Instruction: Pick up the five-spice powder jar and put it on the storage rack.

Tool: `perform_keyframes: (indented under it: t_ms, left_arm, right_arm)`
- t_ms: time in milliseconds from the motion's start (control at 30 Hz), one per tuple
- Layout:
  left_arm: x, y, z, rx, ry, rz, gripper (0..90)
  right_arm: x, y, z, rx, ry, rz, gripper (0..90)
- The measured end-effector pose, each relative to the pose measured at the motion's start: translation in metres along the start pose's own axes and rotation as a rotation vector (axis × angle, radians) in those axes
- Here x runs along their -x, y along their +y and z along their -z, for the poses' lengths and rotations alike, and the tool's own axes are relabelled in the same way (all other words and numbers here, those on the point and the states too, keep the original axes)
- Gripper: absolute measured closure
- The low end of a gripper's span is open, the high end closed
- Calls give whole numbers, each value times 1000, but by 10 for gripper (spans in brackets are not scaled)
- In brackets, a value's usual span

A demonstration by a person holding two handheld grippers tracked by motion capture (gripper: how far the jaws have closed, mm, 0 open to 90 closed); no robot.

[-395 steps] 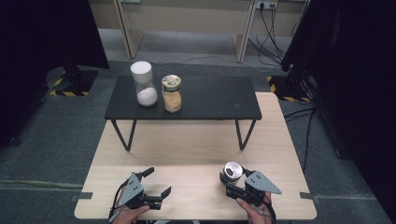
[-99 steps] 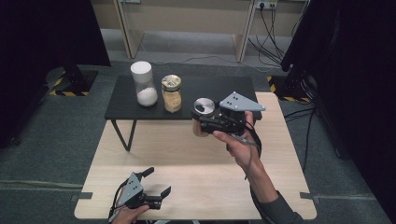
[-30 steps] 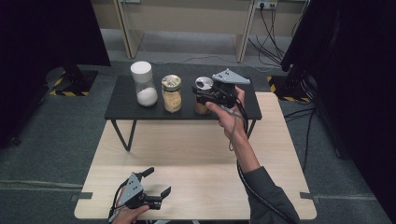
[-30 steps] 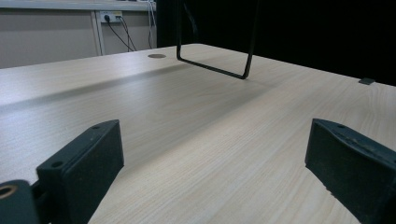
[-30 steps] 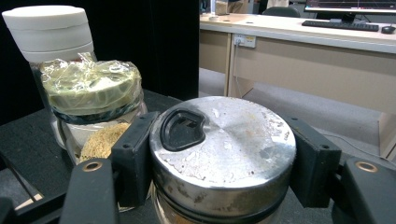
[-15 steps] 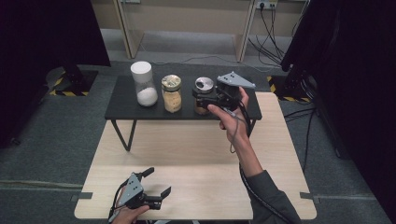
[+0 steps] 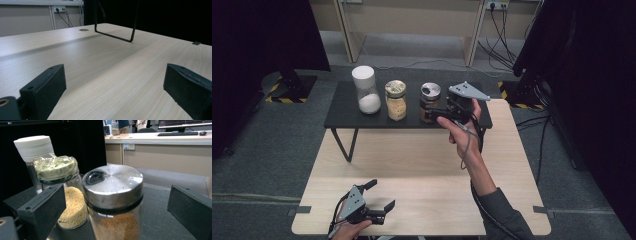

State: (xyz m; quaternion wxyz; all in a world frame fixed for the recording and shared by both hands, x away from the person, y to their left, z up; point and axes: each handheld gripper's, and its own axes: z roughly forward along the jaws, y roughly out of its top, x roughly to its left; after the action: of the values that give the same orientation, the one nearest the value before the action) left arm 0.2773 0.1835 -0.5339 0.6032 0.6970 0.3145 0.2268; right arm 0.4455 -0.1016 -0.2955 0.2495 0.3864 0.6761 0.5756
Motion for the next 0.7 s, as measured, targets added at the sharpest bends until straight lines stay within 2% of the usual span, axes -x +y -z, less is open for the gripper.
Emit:
perform_keyframes:
  t_ms: [700]
  left_arm:
    - [0,0,0,0,0,0,35]
  right_arm:
    - [-4,-19,18,16,33,-16,21]
